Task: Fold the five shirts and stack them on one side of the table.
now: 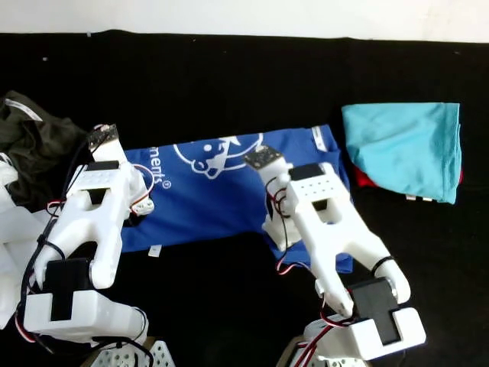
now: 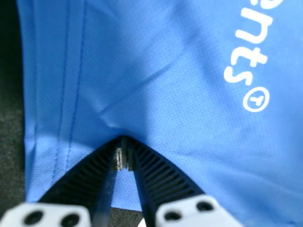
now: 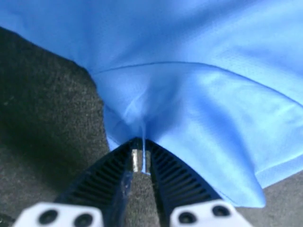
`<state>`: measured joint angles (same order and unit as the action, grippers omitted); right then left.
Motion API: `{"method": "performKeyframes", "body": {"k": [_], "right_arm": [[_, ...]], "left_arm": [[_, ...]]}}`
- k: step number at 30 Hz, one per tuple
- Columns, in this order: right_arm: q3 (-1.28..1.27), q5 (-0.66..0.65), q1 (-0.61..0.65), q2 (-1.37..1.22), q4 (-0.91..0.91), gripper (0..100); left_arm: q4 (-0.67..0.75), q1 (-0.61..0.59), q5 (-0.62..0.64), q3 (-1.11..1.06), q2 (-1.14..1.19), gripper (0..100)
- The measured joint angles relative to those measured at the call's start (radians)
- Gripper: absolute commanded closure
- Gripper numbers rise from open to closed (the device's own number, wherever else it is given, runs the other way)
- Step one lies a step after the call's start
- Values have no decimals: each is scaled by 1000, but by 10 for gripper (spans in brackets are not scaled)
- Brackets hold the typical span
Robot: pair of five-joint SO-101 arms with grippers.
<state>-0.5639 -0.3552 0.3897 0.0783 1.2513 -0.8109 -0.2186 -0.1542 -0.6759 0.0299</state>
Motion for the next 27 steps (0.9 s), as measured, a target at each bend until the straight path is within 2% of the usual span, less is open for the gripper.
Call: {"method": "performKeyframes", "body": {"k": [5, 11, 18, 27], "right_arm": [[48, 0, 0, 2, 55, 976], [51, 0, 0, 2, 54, 976], [51, 0, -84, -8, -181, 976], [103, 0, -203, -216, -219, 976]], "left_arm": [[-8, 0, 0, 0, -9, 991], [-140, -3, 11, 0, -169, 991], [-120, -3, 18, -133, -381, 991], [-97, -3, 20, -158, -420, 991]]}}
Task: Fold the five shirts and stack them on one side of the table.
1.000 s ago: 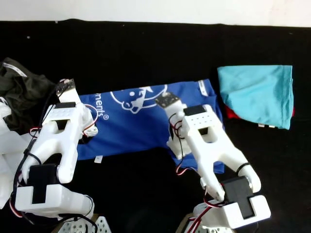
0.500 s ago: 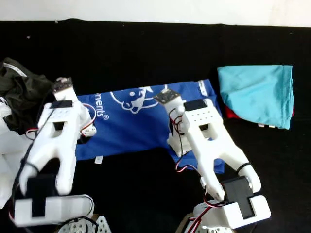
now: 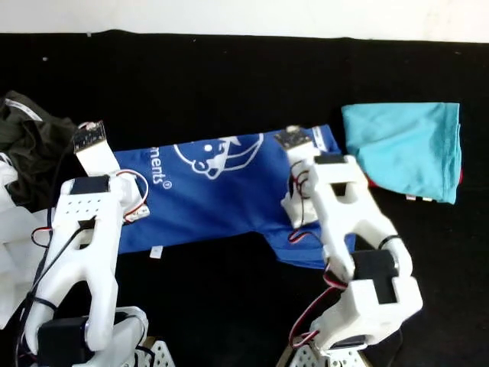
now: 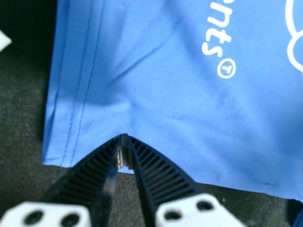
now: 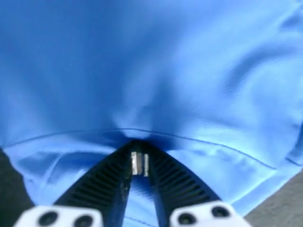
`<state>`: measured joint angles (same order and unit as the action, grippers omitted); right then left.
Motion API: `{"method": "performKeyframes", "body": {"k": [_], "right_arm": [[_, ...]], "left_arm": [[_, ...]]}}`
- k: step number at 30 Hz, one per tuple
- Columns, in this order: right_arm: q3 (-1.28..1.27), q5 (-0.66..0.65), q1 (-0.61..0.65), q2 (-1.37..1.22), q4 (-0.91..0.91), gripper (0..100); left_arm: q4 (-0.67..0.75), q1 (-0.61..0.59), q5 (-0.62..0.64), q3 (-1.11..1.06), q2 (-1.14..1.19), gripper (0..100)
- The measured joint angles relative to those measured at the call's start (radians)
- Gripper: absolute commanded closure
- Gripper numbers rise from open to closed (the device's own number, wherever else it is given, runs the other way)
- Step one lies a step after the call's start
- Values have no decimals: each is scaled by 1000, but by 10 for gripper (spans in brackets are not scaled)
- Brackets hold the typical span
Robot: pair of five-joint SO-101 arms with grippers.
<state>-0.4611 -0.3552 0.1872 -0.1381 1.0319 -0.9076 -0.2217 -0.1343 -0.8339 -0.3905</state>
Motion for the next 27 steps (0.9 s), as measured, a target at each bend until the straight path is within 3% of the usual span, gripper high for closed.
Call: {"method": "performKeyframes", "body": {"k": [15, 20, 27], "right_arm": [[209, 0, -38, -9, 216, 995], [229, 0, 38, -9, 325, 991], [161, -57, 60, -15, 247, 991]], "left_arm": [[0, 0, 0, 0, 0, 991], [31, 0, 0, -23, 0, 991], [75, 2, 0, -43, 0, 991]]}}
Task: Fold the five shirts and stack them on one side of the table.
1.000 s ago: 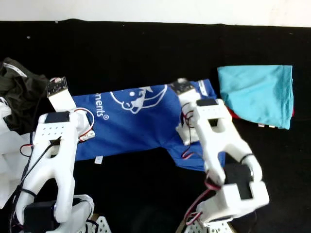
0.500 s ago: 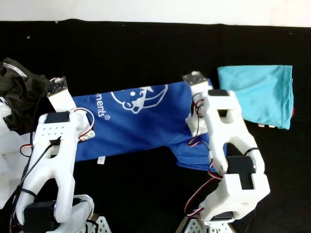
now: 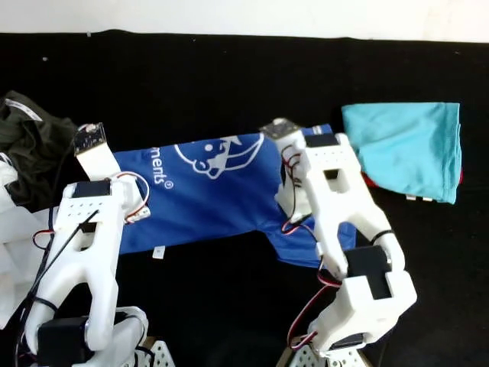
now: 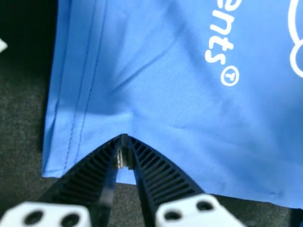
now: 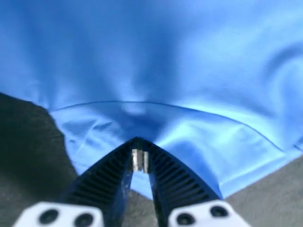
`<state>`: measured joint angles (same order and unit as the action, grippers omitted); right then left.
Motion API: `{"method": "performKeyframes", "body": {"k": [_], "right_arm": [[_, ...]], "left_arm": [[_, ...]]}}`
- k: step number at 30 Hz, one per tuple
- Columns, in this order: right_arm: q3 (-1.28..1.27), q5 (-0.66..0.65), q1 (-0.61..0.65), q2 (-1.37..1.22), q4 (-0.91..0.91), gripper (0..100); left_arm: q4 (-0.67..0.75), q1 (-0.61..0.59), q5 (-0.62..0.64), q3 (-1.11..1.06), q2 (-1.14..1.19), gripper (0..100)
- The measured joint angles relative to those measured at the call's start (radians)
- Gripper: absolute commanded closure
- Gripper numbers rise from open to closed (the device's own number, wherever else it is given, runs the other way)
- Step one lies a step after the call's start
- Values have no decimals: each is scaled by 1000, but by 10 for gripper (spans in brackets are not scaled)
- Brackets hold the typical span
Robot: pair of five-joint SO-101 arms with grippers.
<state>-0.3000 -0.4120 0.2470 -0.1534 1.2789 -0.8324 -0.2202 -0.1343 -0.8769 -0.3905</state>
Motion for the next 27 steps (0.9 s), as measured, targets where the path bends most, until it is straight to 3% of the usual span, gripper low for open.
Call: {"method": "performKeyframes", "body": {"k": [8, 27], "right_arm": [[-41, -75, -169, 0, -118, 991], [71, -91, -250, -126, -87, 992]], "left_arm": [[3, 0, 0, 0, 0, 991], [3, 0, 0, 0, 0, 991]]}}
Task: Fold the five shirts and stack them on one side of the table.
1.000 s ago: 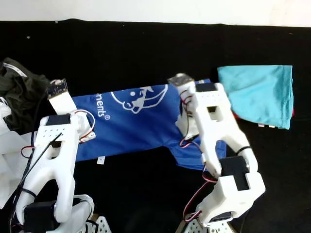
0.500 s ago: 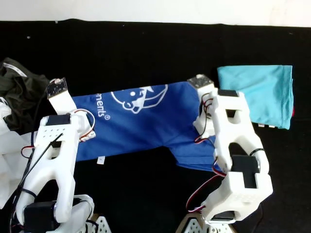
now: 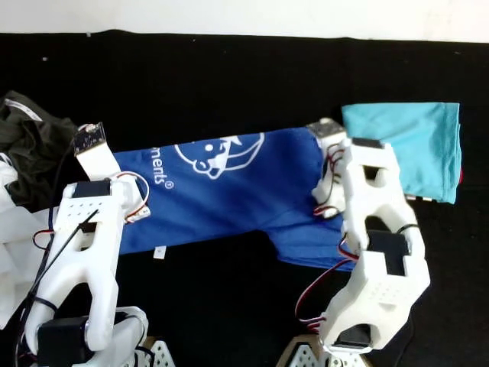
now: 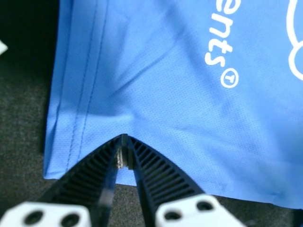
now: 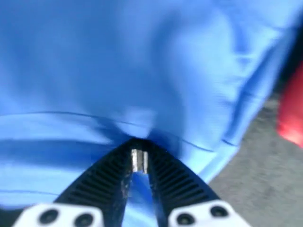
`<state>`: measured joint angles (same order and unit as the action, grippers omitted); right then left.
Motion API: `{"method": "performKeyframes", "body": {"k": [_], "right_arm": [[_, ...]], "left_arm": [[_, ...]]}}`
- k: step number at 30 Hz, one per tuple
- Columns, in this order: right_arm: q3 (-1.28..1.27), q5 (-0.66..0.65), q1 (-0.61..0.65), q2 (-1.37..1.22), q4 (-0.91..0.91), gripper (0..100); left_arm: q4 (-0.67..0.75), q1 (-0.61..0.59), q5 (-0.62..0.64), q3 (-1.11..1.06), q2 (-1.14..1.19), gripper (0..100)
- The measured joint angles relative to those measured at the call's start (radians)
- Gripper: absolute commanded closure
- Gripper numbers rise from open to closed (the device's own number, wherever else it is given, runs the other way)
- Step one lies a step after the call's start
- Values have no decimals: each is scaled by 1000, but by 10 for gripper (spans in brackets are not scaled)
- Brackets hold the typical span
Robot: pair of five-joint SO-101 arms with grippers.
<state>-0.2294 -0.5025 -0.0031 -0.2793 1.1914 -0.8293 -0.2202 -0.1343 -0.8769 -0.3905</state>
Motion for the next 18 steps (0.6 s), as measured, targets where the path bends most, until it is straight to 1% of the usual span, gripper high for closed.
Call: {"method": "performKeyframes", "body": {"k": [4, 9, 14, 18], "right_arm": [[71, 0, -20, 0, 43, 992], [86, 0, -29, -2, 72, 992], [149, 0, 48, -2, 109, 992], [238, 0, 91, -5, 51, 992]], "left_arm": [[0, 0, 0, 0, 0, 991], [0, 0, 0, 0, 0, 991], [0, 0, 0, 0, 0, 991], [0, 0, 0, 0, 0, 991]]}}
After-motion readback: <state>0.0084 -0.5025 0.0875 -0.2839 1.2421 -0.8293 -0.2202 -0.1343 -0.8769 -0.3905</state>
